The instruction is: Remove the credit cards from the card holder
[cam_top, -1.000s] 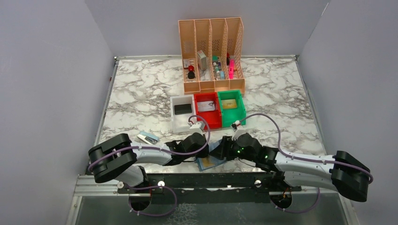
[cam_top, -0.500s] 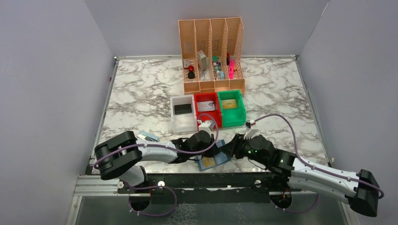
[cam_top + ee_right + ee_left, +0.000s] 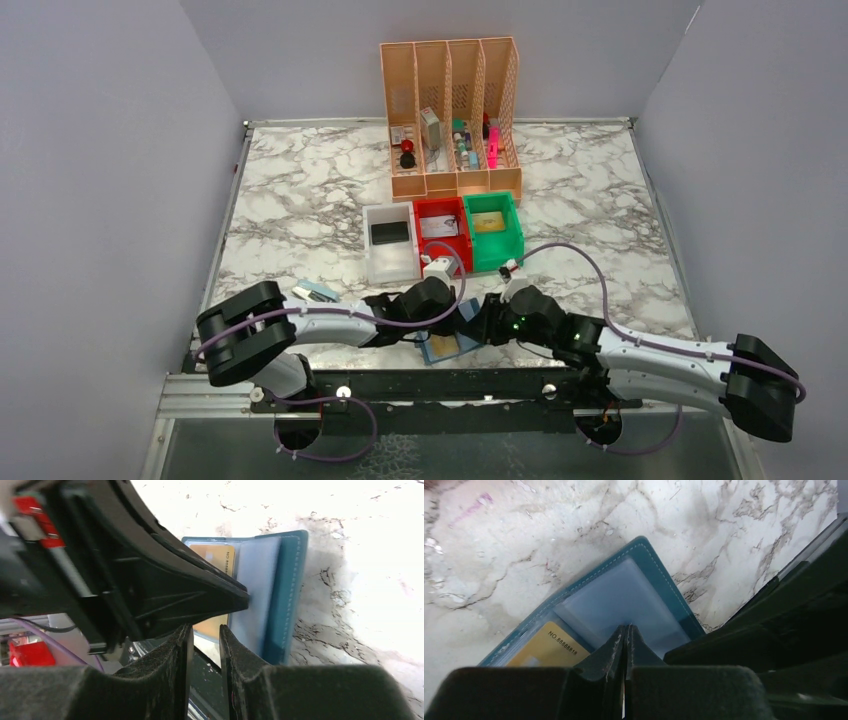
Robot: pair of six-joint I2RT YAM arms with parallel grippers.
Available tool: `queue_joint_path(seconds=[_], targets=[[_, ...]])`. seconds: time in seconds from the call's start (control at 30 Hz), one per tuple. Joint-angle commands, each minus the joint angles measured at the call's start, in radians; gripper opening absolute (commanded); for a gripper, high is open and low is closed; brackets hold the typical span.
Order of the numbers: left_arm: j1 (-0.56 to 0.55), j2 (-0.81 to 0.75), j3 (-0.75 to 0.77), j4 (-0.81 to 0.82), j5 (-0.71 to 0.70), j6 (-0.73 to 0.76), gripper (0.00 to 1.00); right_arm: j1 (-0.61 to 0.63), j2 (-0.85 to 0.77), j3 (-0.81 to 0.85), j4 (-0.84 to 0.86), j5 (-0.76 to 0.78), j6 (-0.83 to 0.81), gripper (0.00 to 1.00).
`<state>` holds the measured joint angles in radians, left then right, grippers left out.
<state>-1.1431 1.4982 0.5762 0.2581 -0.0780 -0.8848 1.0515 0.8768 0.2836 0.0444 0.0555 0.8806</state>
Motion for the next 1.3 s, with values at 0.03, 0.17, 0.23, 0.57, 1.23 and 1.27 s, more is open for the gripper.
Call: queue_joint_path(seconds=[0.03,0.17,0.23,0.57,1.23,1.27], targets=[[-0.006,-0.110,0.005,-0.129,-0.093,0.035,0.05,-0.004,0.057,0.018,0.102,-0.041,-0.007,0.30],[-0.005,-0.147,-0.018,-0.155,-0.126,0.031,0.06,-0.004,0.110,0.031,0.109,-0.052,-0.012,0.30],[-0.004,-0.154,-0.021,-0.169,-0.135,0.028,0.06,-0.005,0.144,0.047,0.105,-0.060,-0.015,0.30],[-0.005,-0.274,-0.064,-0.238,-0.151,0.012,0.07,-0.004,0.310,0.133,0.038,-0.052,-0.056,0.31],[-0.007,-0.201,-0.034,-0.406,-0.010,0.107,0.29,-0.004,0.395,0.085,0.125,-0.024,0.026,0.30],[-0.006,-0.204,-0.038,-0.407,-0.006,0.107,0.29,-0.004,0.395,0.077,0.142,-0.030,0.031,0.30]])
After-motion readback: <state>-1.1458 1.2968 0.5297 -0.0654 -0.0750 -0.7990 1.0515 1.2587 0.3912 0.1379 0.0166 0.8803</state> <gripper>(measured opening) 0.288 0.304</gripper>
